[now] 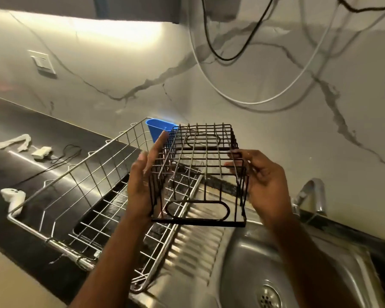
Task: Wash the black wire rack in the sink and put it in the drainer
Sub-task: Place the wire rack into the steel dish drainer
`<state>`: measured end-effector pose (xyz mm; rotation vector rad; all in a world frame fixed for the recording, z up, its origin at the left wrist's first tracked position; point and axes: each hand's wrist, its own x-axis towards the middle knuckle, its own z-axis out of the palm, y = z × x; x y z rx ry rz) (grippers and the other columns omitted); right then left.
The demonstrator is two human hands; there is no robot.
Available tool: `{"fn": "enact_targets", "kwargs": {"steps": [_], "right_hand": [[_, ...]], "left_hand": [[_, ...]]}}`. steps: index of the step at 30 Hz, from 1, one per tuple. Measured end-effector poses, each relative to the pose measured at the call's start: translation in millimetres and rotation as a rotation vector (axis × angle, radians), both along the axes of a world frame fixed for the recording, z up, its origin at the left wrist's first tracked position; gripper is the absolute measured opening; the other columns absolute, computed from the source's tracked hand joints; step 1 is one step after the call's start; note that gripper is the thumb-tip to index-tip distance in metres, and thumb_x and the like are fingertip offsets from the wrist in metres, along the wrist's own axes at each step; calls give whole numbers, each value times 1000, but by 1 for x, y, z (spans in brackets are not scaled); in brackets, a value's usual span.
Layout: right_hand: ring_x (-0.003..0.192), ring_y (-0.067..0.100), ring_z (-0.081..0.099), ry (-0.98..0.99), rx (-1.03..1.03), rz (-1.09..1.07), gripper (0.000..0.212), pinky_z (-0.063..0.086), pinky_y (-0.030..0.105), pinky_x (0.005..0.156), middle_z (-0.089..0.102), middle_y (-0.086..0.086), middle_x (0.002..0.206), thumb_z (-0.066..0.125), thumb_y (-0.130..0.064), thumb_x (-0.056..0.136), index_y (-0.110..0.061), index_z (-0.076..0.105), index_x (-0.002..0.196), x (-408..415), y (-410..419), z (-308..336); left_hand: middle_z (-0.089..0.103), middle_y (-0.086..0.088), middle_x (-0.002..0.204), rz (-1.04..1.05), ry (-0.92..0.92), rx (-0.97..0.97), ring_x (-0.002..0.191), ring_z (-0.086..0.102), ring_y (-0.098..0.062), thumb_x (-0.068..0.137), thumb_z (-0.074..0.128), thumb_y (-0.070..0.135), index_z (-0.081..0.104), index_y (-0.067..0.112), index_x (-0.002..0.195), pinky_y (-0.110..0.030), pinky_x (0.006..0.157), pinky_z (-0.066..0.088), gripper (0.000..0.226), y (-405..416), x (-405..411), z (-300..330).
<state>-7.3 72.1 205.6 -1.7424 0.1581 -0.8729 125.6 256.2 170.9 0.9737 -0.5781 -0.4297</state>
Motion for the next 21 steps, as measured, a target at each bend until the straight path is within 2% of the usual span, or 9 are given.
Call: {"fn": "enact_targets", "kwargs": {"steps": [2, 6, 9, 12, 14, 16, 17, 19, 21], "right_hand": [[106, 22, 68, 53, -112, 42, 28, 54, 51, 94, 67, 11, 116, 48, 2, 98, -15, 67, 111, 15, 7, 4], [106, 5, 65, 164, -316, 137, 27, 53, 30, 92, 61, 0, 115, 46, 1, 97, -22, 54, 110, 45, 26, -2], [97, 2, 61, 214, -446, 102, 22, 48, 13, 81, 59, -7, 104, 51, 4, 95, -15, 52, 104, 72, 48, -17], [96, 6, 59, 202, -479, 73, 25, 51, 20, 81, 57, -2, 103, 55, 9, 90, -15, 54, 99, 97, 65, -37], [95, 3, 59, 270, -471, 57, 28, 54, 22, 81, 58, -6, 102, 58, 9, 88, -18, 54, 96, 110, 72, -49], [91, 1, 60, 353, -486, 44, 26, 54, 21, 79, 58, -11, 97, 61, 6, 88, -18, 56, 93, 118, 76, -59], [89, -1, 61, 395, -497, 41, 25, 54, 20, 77, 59, -13, 95, 62, 5, 87, -19, 57, 92, 122, 77, -65], [83, -5, 63, 494, -507, 51, 28, 53, 14, 71, 63, -13, 88, 65, 5, 86, -22, 60, 88, 129, 77, -73], [77, -6, 66, 594, -518, 65, 34, 55, 16, 68, 65, -13, 81, 68, 7, 83, -26, 61, 81, 135, 76, -80]], "left_hand": [[48, 7, 156, 11, 7, 64, 147, 40, -15, 84, 51, 78, 38, 21, 156, -45, 122, 24, 93, 13, 19, 3], [66, 0, 134, -46, 164, 279, 132, 56, -18, 90, 14, 82, 47, 18, 148, -42, 118, 33, 92, 40, 67, 6], [65, -18, 123, -125, 231, 409, 112, 56, -32, 85, 24, 90, 60, 1, 135, -43, 93, 44, 108, 59, 110, 1], [66, -16, 118, -124, 210, 465, 91, 63, -25, 90, 29, 83, 56, 0, 139, -32, 73, 51, 100, 68, 137, -2], [66, -7, 129, -87, 154, 535, 96, 64, -19, 95, 40, 72, 52, 14, 144, -33, 79, 52, 77, 70, 148, -5], [69, 7, 112, -62, 101, 649, 99, 61, -12, 103, 39, 57, 60, 26, 125, -32, 88, 46, 43, 68, 153, -5], [67, 9, 112, -77, 77, 719, 104, 60, -11, 104, 36, 55, 59, 28, 121, -30, 89, 45, 39, 68, 156, -8], [56, 2, 139, -121, 37, 821, 128, 52, -21, 99, 35, 65, 47, 28, 145, -34, 101, 42, 60, 70, 163, -17], [41, -4, 158, -162, 36, 859, 142, 41, -27, 85, 39, 81, 33, 27, 157, -48, 118, 30, 90, 71, 170, -25]]}}
